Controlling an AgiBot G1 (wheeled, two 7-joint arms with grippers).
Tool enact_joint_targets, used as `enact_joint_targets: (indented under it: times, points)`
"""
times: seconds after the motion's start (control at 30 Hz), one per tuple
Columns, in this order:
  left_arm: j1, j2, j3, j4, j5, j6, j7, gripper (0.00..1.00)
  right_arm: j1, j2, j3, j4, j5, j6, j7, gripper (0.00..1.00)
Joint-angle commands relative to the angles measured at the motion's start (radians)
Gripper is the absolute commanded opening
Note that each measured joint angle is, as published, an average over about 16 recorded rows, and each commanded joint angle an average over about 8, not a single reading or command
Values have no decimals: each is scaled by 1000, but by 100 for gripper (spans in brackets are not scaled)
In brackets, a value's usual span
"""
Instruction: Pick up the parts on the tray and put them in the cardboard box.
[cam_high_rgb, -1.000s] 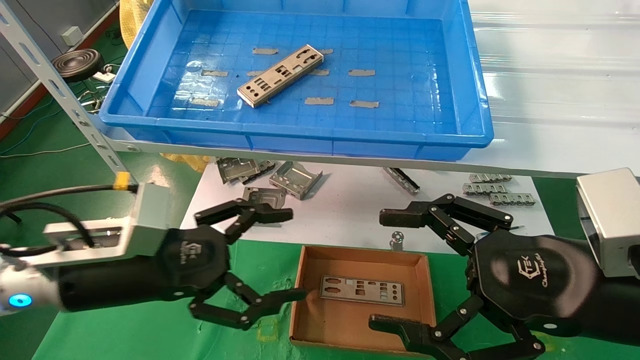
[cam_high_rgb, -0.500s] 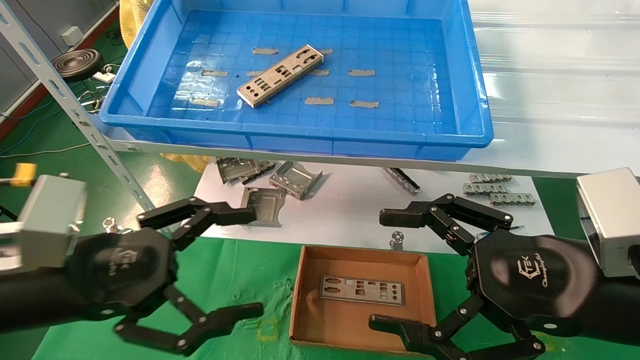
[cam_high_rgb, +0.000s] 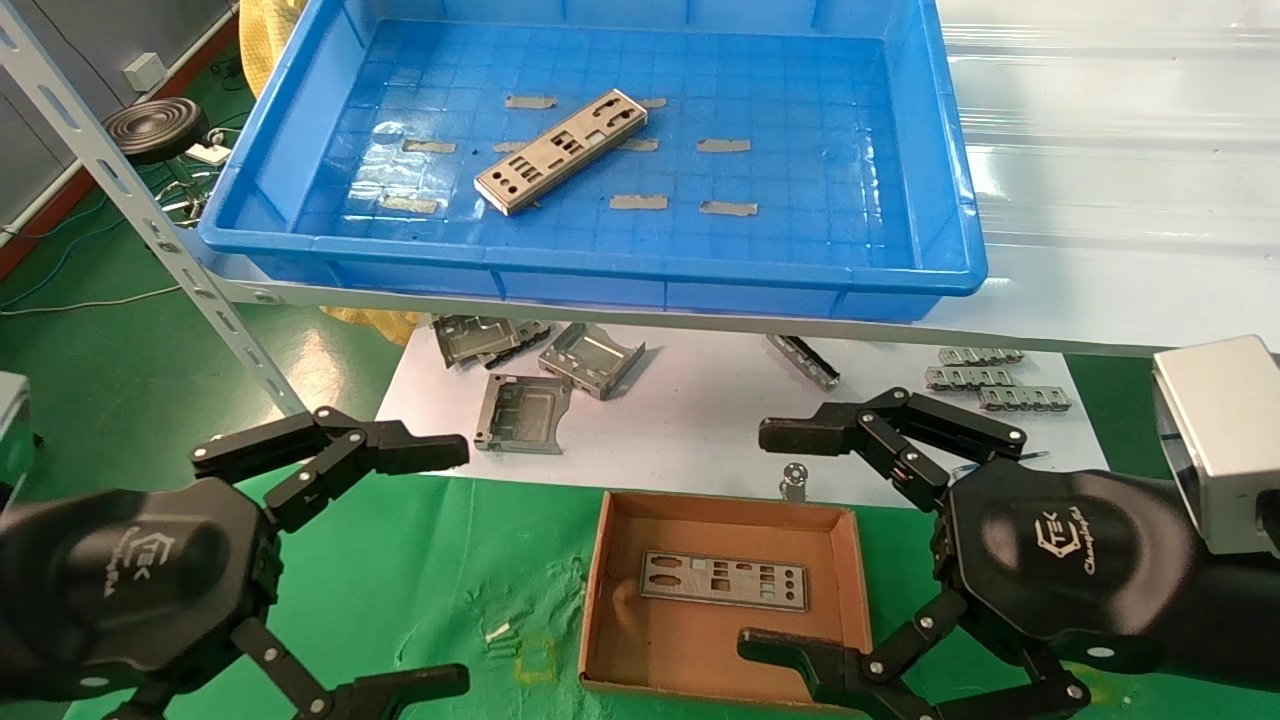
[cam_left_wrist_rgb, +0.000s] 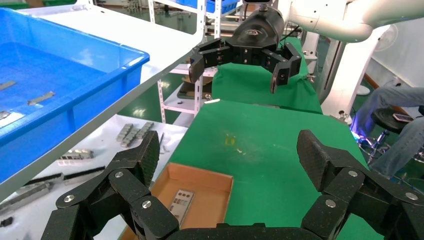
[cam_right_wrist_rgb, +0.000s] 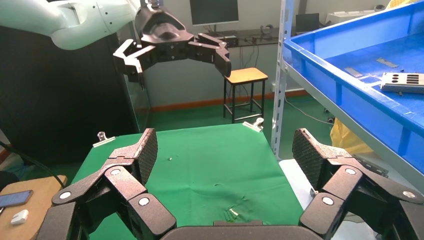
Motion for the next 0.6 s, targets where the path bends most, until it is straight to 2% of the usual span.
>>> enact_joint_targets:
  times: [0.03,0.6]
  points:
    - [3,-4,-3,-5,-3,1,-2,100,0,0,0,0,0,0,0,100]
    - [-5,9,7,12,6,-2,5,100,0,0,0,0,0,0,0,100]
